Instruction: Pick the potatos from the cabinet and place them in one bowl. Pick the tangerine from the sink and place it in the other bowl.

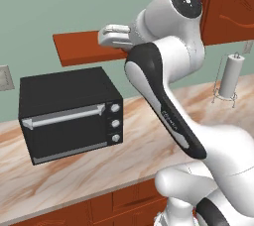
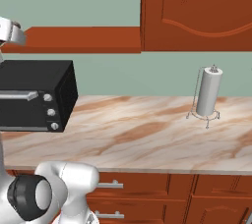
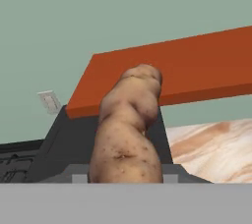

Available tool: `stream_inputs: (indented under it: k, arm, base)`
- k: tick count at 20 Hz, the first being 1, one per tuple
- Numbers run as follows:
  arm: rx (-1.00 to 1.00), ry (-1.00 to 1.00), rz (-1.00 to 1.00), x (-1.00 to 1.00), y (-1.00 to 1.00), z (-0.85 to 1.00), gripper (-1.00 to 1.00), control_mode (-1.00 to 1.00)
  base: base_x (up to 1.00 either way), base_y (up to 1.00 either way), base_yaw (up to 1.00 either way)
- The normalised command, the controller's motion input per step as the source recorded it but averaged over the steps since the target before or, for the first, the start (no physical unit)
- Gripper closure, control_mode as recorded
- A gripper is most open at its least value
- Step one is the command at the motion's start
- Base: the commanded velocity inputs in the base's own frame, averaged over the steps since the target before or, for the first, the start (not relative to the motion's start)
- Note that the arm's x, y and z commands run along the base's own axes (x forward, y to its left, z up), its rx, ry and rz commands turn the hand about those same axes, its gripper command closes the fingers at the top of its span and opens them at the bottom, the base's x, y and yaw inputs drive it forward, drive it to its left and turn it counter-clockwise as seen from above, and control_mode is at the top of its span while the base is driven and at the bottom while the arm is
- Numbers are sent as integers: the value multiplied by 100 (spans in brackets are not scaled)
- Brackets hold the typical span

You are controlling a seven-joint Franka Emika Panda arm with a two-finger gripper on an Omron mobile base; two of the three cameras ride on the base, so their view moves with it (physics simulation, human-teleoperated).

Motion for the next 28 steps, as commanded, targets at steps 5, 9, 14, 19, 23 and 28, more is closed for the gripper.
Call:
stream_inputs:
  k: [5, 9, 14, 19, 23, 28]
  arm:
    - [0, 10, 2, -2, -35, 0, 100, -100]
    - [0, 9, 4, -23, -5, 0, 100, -100]
    - [0, 7, 4, -54, -9, -23, 100, -100]
    - [0, 5, 1, -61, -9, -54, 100, -100]
    - [0, 3, 1, -52, -11, -61, 100, -100]
    - [-1, 16, 10, -10, -6, -53, 100, -100]
  base:
    - [0, 0, 0]
    - [0, 0, 0]
    - [0, 0, 0]
    - [0, 0, 0]
    - [0, 0, 0]
    - [0, 0, 0]
